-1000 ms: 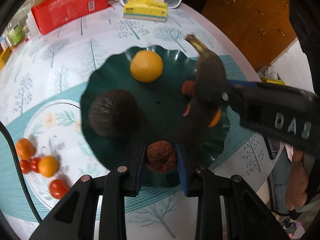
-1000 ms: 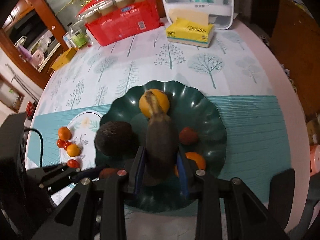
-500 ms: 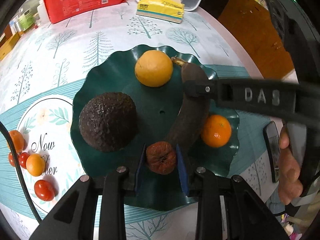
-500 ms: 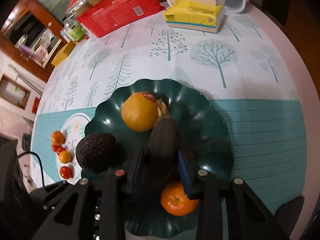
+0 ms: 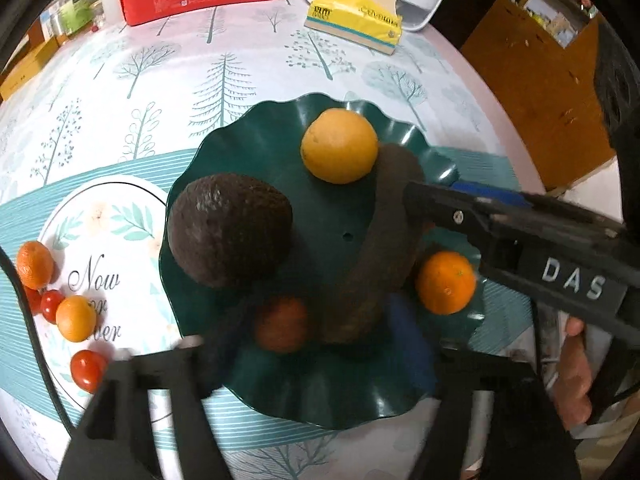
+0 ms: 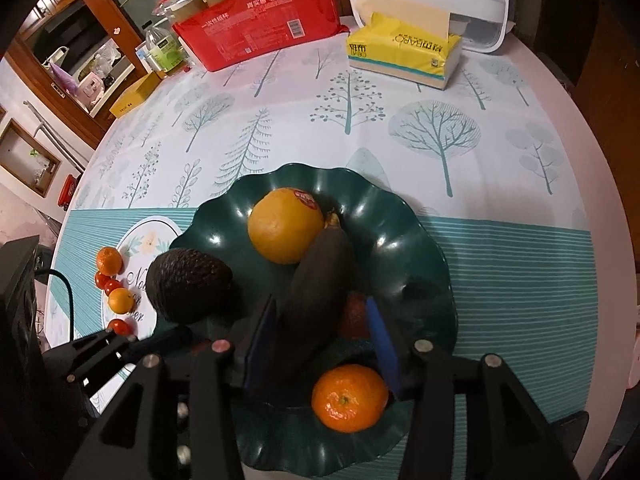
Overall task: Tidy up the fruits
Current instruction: 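Lay the banana in the green bowl while the left tool grasps another wrinkled fruit, then move both open tools from the green bowl to the white plate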
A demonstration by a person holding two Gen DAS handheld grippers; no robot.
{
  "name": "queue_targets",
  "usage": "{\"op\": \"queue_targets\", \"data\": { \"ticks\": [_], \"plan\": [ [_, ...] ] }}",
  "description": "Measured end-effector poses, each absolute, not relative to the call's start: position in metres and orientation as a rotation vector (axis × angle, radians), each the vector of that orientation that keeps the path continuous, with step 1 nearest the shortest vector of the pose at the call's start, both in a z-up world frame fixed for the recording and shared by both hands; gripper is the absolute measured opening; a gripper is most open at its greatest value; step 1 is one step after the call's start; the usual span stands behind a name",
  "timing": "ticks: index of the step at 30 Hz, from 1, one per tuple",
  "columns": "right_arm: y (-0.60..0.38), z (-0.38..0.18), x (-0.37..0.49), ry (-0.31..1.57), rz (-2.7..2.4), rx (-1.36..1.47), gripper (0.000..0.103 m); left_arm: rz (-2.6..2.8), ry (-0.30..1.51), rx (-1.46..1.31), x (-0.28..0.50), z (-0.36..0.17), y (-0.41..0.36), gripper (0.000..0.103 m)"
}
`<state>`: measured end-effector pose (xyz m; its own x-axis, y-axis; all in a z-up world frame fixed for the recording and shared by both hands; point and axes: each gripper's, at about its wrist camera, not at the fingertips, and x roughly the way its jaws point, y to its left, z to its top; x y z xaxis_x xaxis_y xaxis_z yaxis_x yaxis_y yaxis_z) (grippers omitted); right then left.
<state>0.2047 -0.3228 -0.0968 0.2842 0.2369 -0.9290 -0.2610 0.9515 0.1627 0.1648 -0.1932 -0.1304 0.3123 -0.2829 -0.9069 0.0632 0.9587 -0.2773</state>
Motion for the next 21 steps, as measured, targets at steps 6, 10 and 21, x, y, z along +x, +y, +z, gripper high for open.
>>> {"op": "queue_targets", "data": {
  "ticks": [6,10,21],
  "plan": [
    [-0.323,-0.087,0.198,1.206,0.339,-0.022,0.048,-0.226,1.220,-0.177,0.163,-0.122,-0.194,0.077],
    [-0.321,-0.082,0.193,1.190,0.337,-0.026,0.048,-0.221,1.219,-0.167,0.159,-0.118,-0.195,0.077],
    [-0.318,-0.076,0.179,1.169,0.323,-0.053,0.048,-0.194,1.196,-0.139,0.139,-0.101,-0.179,0.077]
  ]
}}
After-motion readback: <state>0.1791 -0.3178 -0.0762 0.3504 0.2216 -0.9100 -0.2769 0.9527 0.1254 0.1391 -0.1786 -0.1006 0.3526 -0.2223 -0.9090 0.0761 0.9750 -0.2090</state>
